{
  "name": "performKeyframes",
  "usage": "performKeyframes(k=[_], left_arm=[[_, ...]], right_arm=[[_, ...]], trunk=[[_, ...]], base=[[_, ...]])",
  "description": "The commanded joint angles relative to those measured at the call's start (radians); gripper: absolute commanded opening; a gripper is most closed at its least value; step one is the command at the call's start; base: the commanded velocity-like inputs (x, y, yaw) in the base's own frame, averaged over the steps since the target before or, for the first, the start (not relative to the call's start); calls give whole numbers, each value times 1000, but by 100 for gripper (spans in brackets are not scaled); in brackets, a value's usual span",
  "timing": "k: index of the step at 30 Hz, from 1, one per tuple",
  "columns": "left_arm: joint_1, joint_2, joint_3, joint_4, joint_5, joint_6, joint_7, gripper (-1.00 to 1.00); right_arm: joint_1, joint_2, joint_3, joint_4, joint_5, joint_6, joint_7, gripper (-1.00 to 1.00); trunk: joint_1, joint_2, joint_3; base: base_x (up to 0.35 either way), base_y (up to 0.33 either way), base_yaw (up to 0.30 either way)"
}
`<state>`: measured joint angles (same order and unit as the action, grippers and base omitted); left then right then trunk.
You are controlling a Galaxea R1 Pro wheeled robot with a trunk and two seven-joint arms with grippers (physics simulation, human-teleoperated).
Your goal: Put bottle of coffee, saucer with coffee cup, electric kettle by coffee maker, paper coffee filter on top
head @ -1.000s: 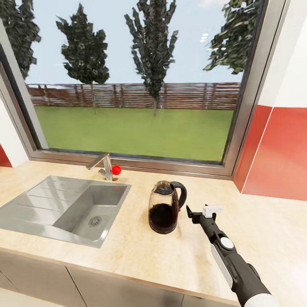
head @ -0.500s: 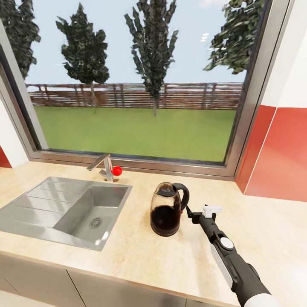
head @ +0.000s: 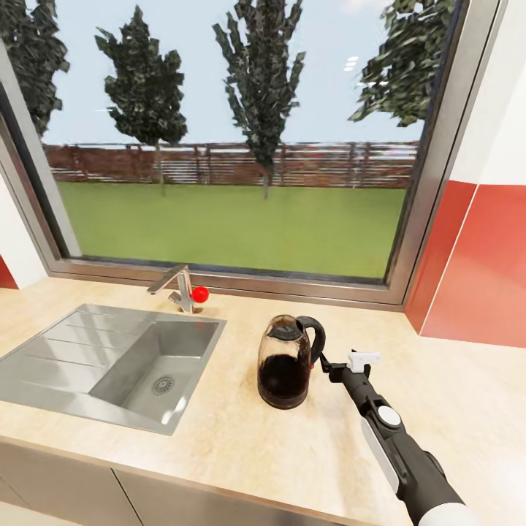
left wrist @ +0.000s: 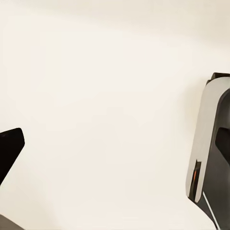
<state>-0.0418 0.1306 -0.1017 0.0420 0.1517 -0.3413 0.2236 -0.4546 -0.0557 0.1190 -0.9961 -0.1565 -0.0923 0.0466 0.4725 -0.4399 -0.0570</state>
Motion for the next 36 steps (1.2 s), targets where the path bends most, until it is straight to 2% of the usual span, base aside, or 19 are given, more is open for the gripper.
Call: performKeyframes(k=[1,36], left_arm=[[-2,0,-9,4,9,-7,0,100],[9,1,-9,4,10,-7,0,100]], right_arm=[[-1,-1,2,1,-11,-4,3,100],[-1,-1,2,2,-9,-4,3,100]], trunk=[[1,-2,-2],[1,-2,-2]], base=[[2,0,0],[17,18,0]])
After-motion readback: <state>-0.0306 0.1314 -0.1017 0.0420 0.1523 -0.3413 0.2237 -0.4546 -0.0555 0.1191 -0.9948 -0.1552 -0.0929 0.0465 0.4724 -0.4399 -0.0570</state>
